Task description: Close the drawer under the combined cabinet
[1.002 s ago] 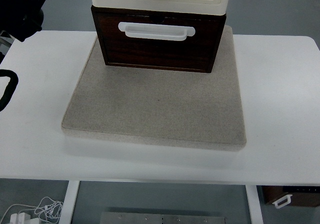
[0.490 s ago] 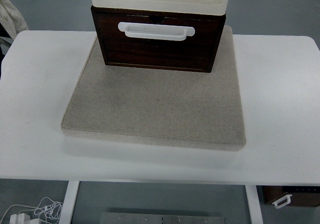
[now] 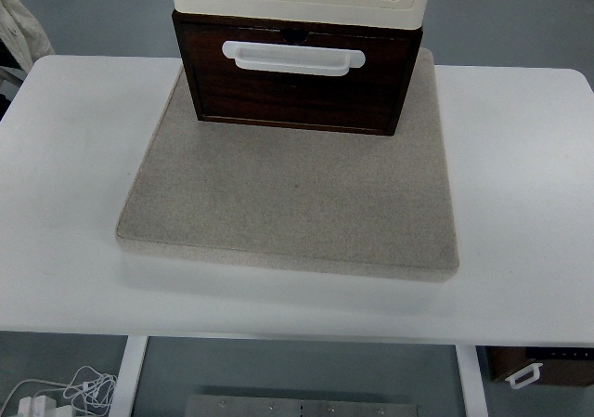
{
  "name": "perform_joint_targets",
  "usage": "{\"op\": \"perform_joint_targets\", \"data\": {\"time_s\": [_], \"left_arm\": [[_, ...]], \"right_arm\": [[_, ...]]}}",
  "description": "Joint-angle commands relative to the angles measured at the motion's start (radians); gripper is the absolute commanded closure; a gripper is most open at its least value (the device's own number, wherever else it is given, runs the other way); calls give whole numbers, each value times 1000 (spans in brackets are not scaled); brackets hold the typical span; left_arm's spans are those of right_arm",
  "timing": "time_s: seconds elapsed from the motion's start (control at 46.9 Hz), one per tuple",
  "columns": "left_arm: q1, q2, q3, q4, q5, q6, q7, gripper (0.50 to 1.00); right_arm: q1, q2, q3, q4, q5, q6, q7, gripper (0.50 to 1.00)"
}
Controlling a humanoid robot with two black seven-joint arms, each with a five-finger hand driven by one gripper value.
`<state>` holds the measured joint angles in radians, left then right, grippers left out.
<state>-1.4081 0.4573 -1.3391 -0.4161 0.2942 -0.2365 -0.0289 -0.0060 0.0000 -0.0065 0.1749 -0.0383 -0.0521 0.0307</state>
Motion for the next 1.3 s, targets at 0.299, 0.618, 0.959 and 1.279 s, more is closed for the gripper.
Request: {"op": "perform_joint_targets", "data": {"time_s": [0.299, 0.618, 0.959, 1.279], "left_arm": [[107, -17, 70, 184, -23, 6, 21, 500], [251, -111, 92, 197, -119, -9, 72, 500], [370, -161, 92, 197, -263, -165, 72, 500], [399, -246, 97, 200, -286, -178, 67, 500]], "right_arm": [[0, 0, 0, 0, 0, 8, 0, 548], [0, 0, 3, 0, 1, 8, 0, 548], [0, 0, 10, 0, 3, 8, 0, 548], [0, 0, 13, 0, 3, 8, 0, 548]]}}
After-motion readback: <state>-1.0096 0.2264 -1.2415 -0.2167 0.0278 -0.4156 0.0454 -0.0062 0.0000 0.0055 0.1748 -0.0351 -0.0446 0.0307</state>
